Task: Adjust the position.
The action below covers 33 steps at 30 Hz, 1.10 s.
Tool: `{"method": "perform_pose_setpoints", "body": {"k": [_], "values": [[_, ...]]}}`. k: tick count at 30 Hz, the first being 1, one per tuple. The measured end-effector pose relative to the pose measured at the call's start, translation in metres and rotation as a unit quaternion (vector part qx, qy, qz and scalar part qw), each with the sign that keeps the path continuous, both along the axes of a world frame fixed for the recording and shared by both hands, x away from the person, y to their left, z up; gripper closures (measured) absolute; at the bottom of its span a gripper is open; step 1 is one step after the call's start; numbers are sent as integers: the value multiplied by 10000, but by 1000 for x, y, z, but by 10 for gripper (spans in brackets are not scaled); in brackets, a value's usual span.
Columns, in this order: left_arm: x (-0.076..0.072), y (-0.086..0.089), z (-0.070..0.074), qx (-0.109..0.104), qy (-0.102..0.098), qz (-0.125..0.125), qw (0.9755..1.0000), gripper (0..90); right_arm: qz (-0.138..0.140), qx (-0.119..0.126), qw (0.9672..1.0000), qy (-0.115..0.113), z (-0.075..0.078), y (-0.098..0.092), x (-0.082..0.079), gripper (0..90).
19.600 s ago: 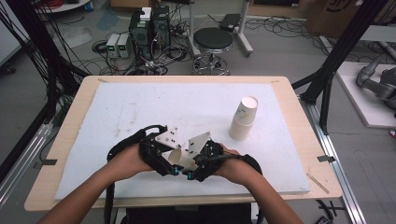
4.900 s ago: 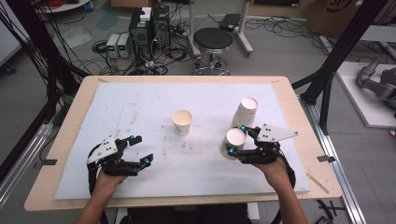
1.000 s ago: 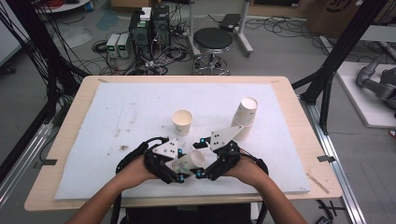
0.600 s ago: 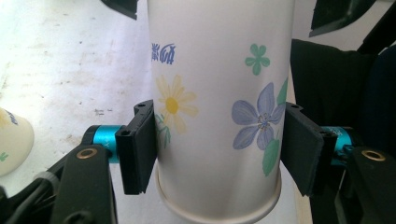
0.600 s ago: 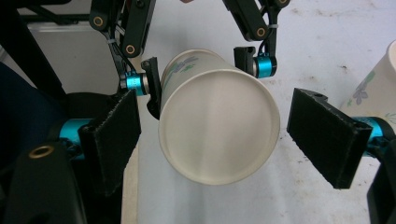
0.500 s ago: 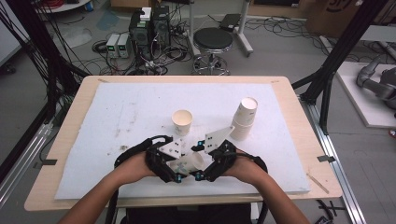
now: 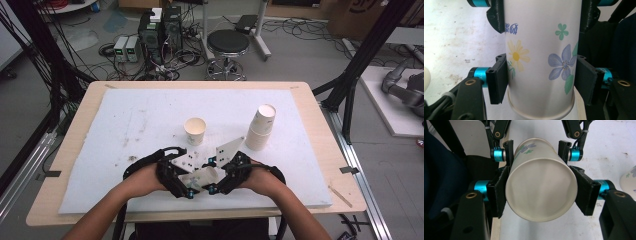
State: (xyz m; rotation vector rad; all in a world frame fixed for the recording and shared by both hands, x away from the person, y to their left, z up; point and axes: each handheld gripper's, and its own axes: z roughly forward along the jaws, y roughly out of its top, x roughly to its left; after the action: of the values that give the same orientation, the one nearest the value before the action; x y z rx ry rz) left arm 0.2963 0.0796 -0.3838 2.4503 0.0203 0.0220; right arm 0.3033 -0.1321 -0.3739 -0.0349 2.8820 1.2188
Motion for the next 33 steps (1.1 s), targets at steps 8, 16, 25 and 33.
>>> {"method": "perform_pose_setpoints", "body": {"k": [8,16,25,33], "values": [[-1,12,-8,-737,-21,245,9970,185,-51,8,10000,22,0,-4,0,370],[-6,37,-19,-2041,159,690,9764,182,-237,310,9991,148,-5,-18,0,372],[-10,49,-31,-2958,358,963,9497,175,-436,985,9938,269,-9,-36,-5,372],[-12,46,-35,-3221,499,916,9409,175,-552,1543,9859,353,-17,-50,-14,372]]}}
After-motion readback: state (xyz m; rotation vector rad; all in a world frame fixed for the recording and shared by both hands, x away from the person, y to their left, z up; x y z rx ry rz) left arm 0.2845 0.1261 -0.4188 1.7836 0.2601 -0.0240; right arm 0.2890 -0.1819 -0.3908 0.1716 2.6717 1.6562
